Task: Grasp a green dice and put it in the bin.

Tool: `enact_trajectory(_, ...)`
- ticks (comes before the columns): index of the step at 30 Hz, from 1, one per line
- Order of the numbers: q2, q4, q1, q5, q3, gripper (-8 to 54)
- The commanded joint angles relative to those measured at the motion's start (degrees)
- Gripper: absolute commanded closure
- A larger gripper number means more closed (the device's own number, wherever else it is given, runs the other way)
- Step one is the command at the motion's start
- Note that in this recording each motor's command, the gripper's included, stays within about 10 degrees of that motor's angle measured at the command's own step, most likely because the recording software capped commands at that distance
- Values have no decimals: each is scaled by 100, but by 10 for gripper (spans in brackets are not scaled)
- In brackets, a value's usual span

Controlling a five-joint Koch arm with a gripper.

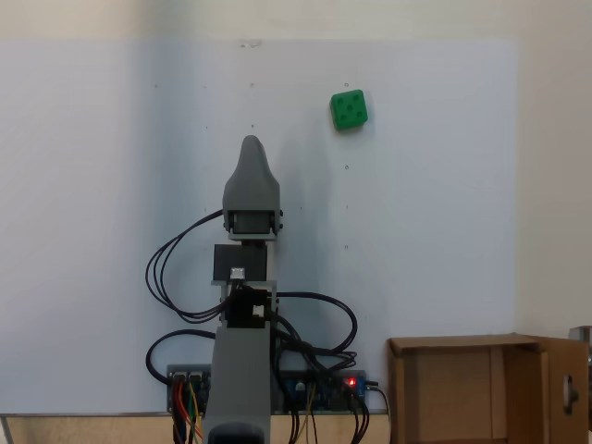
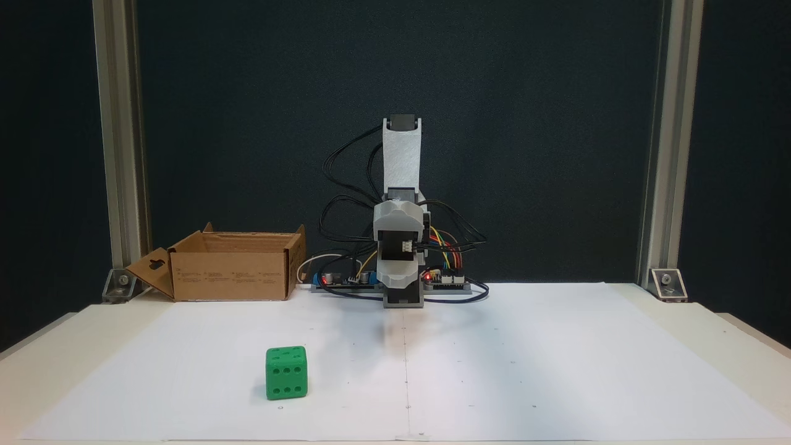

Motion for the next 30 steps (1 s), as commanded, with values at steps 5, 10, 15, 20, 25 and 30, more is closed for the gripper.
enact_trajectory(5,0,-35,18,-53,-264,25)
enact_trajectory(10,9,-18,9,-62,-264,25)
enact_trajectory(15,9,466,-62,-53,-396,24)
enact_trajectory(20,-264,1134,-53,-53,-809,24)
enact_trajectory(25,-527,2470,-53,202,-1433,25)
enact_trajectory(30,-527,3876,-9,747,-1898,25)
